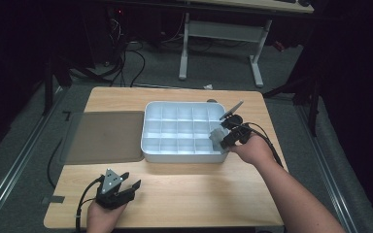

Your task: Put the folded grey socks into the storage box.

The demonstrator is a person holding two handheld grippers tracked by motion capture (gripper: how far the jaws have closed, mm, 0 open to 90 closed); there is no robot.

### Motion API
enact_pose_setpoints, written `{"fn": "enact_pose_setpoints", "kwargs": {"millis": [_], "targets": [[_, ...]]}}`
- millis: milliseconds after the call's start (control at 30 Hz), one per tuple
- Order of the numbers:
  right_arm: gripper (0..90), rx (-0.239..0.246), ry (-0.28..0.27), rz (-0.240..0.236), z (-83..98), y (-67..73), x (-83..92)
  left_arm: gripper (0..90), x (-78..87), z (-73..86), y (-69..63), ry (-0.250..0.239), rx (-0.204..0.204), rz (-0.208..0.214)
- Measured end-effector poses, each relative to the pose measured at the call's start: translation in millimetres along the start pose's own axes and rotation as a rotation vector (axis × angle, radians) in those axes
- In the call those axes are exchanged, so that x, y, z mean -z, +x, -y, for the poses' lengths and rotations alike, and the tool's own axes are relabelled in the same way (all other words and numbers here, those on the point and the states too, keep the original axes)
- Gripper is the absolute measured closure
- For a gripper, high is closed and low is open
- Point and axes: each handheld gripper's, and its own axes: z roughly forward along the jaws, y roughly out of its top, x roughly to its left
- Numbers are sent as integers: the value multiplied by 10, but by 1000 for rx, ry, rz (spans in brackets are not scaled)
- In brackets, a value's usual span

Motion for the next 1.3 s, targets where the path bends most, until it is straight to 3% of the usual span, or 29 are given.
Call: {"fn": "enact_pose_setpoints", "kwargs": {"millis": [333, 700, 1000, 1267, 1300], "targets": [[715, 0, 82, 30, -96, 29, -202, 452, -12, 3, -3, 6, -2, 5], [733, 59, 188, 48, -184, 34, -449, 452, -18, 4, 0, 14, -10, 5], [731, 85, 223, 48, -196, 46, -614, 451, -20, 4, -5, 14, -10, 6], [718, 60, 229, 48, -183, 71, -637, 451, -31, 6, -9, 15, -10, 5], [713, 99, 216, 45, -187, 50, -639, 451, -32, 6, -10, 15, -10, 5]]}}
